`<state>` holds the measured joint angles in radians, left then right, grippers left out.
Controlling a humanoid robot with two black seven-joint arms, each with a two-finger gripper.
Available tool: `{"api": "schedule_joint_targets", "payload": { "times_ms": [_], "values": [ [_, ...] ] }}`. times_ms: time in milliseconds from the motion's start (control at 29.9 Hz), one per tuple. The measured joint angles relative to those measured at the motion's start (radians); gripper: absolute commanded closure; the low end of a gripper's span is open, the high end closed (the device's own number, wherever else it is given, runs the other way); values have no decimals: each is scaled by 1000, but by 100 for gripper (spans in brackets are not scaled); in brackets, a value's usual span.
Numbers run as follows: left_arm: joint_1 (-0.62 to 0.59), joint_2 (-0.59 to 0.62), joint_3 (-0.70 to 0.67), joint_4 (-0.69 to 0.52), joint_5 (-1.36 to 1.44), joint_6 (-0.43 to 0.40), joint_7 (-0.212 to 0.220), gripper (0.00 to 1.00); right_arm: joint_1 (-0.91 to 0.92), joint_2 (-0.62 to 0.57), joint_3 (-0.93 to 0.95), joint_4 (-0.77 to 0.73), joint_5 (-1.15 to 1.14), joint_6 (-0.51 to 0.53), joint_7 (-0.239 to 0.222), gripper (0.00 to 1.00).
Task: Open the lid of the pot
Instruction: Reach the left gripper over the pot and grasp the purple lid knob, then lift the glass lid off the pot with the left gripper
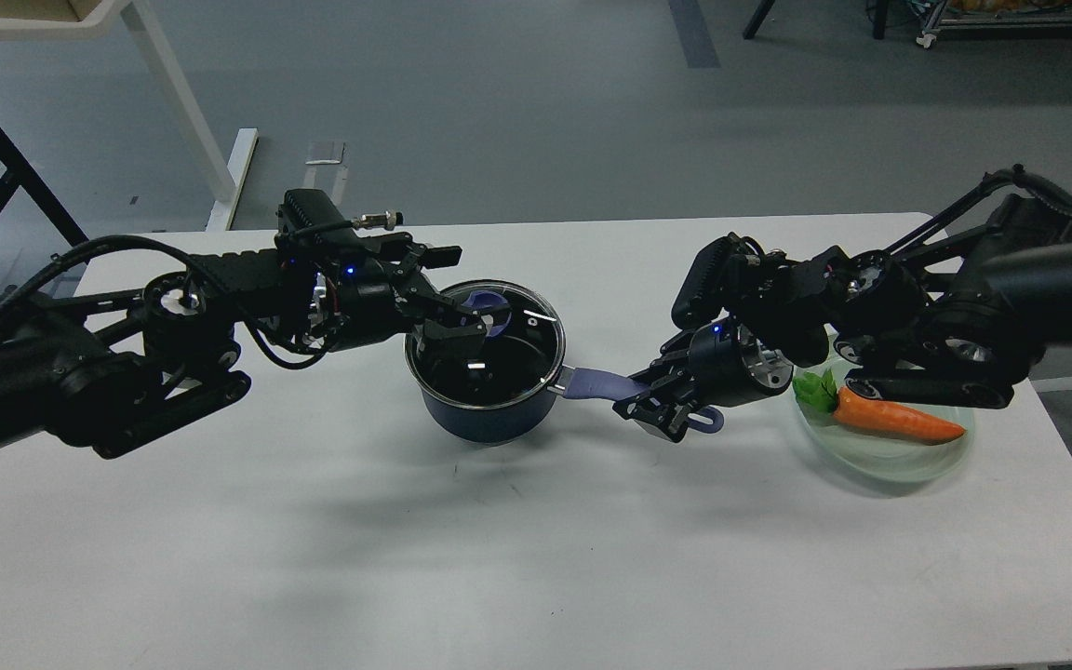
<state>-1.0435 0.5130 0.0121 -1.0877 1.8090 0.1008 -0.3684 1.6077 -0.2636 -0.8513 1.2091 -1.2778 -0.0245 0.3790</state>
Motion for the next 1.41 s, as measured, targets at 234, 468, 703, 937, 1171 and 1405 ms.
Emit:
{"api": "schedule_joint_targets", "payload": {
  "times_ms": [234, 468, 703, 937, 1171, 1405],
  "values": [
    [7, -43, 14, 41, 1, 9, 5, 1, 0, 2, 0, -1, 0, 0, 0, 80],
    [12, -56, 59, 73, 3, 46, 1, 4, 3, 4, 0, -2, 0, 0, 0, 80],
    [12, -56, 103, 80, -4, 93, -3, 33, 7, 3, 1, -2, 0, 12, 0, 80],
    [11, -55, 104, 80, -9, 95, -3, 53, 8, 4, 1, -2, 0, 15, 0, 79],
    [5, -52, 101, 76, -11, 95, -5, 60, 8, 2, 0, -3, 0, 15, 0, 79],
    [-47, 56, 92, 23, -76, 86, -20, 60, 8, -1, 1, 0, 3, 15, 0, 79]
  ]
}}
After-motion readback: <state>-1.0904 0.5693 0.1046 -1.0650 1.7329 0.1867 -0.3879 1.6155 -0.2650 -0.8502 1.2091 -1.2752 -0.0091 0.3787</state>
